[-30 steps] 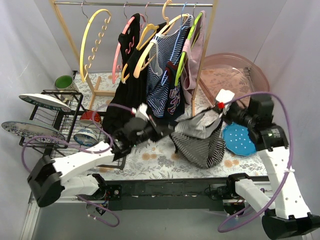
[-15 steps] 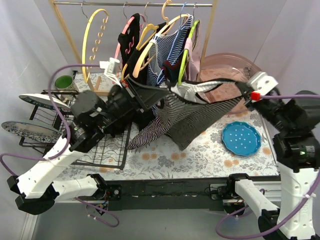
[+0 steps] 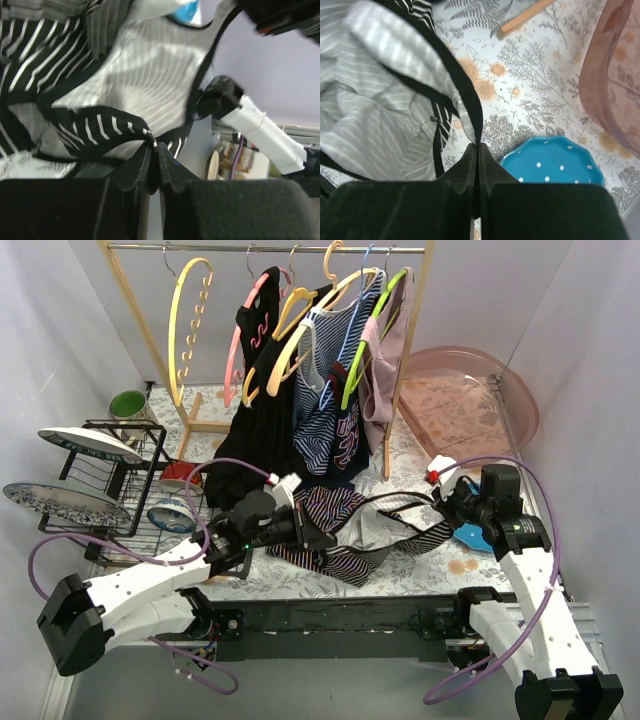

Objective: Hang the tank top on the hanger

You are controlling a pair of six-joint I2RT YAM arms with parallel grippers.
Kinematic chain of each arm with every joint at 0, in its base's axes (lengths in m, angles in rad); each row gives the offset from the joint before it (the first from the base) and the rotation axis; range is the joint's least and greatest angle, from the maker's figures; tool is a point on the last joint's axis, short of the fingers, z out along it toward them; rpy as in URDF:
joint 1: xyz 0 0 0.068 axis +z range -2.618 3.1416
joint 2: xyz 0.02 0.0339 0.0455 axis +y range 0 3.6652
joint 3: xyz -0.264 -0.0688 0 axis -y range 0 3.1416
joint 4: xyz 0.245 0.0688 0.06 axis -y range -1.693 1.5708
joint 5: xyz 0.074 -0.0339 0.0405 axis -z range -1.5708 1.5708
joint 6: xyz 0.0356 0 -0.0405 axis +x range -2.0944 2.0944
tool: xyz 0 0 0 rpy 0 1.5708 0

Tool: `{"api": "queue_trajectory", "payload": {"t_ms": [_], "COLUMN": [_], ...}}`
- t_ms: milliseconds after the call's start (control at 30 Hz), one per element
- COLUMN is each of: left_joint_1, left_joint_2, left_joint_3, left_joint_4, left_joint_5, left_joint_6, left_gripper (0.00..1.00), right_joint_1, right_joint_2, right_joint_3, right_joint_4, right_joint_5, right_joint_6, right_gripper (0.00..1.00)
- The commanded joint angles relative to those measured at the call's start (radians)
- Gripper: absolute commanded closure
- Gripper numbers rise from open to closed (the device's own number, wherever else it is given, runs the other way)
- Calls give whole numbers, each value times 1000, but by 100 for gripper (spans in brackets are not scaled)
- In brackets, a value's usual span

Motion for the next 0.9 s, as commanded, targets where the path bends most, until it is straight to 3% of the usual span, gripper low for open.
{"api": "queue_trajectory", "payload": {"t_ms": [0, 67, 100, 133, 200, 233, 400, 533, 633, 867], "left_joint_1": [0, 0, 0, 0, 0, 0, 0, 1, 1, 1], "left_joint_2": [9, 5, -3, -20, -43, -63, -89, -106, -124, -144], "left_joint_3": [-50, -18, 8, 79, 156, 248, 498, 641, 727, 887], "left_joint_4": [158, 113, 25, -35, -202, -256, -553, -658, -703, -706], "left_joint_5": [135, 152, 146, 121, 84, 64, -117, -261, -407, -628], "left_joint_6": [-39, -3, 51, 95, 217, 254, 418, 500, 555, 670], "left_gripper": [78, 67, 49, 38, 28, 17, 2, 2, 2, 2], "right_joint_1": [-3, -3, -3, -4, -4, -4, -4, -4, -4, -4], "right_joint_2": [-4, 1, 1, 4, 5, 7, 36, 70, 100, 194], "right_joint_3": [-17, -22, -17, -12, 7, 29, 107, 118, 104, 78], "right_joint_4": [28, 26, 32, 35, 47, 54, 32, -32, -63, -49], "right_joint_5": [59, 97, 111, 137, 151, 162, 36, -334, -488, -558], "right_joint_6": [-57, -54, -50, -42, -20, -10, 32, -32, -91, -151], "right_gripper": [92, 68, 59, 44, 36, 31, 26, 26, 26, 26]}}
